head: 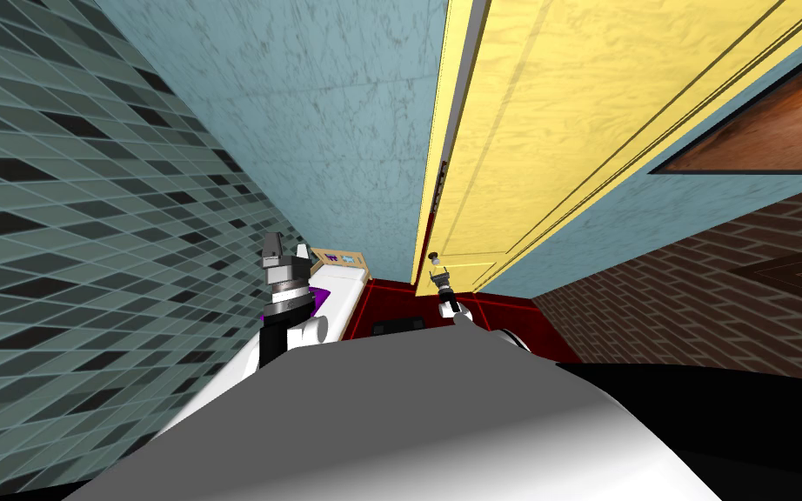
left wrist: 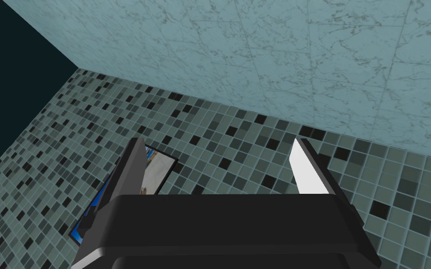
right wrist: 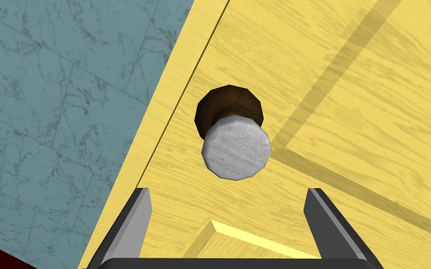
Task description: Pull the door open
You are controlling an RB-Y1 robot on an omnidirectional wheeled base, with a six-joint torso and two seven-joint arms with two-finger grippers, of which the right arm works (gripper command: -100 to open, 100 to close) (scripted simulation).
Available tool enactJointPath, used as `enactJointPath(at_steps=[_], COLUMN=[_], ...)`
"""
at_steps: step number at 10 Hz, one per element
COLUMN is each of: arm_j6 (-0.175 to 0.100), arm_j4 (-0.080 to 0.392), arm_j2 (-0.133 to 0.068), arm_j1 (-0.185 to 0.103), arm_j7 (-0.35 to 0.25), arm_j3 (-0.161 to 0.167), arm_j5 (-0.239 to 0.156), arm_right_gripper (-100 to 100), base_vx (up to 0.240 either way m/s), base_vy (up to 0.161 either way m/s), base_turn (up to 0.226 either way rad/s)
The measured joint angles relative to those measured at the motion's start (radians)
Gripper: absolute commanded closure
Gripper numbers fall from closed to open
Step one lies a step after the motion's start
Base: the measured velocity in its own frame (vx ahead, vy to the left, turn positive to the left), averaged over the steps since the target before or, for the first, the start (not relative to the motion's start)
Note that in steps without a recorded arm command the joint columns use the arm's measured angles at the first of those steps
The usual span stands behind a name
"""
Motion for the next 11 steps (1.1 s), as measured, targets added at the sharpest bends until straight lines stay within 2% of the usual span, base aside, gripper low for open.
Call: enactJointPath(at_steps=[11], arm_j6=[-0.001], arm_j4=[-0.007], arm_j2=[0.006], arm_j1=[-0.004], arm_j7=[-0.282], arm_j3=[0.026], arm_j5=[-0.077], arm_right_gripper=[-100], base_vx=[-0.064], base_vy=[-0.036], base_turn=[0.056])
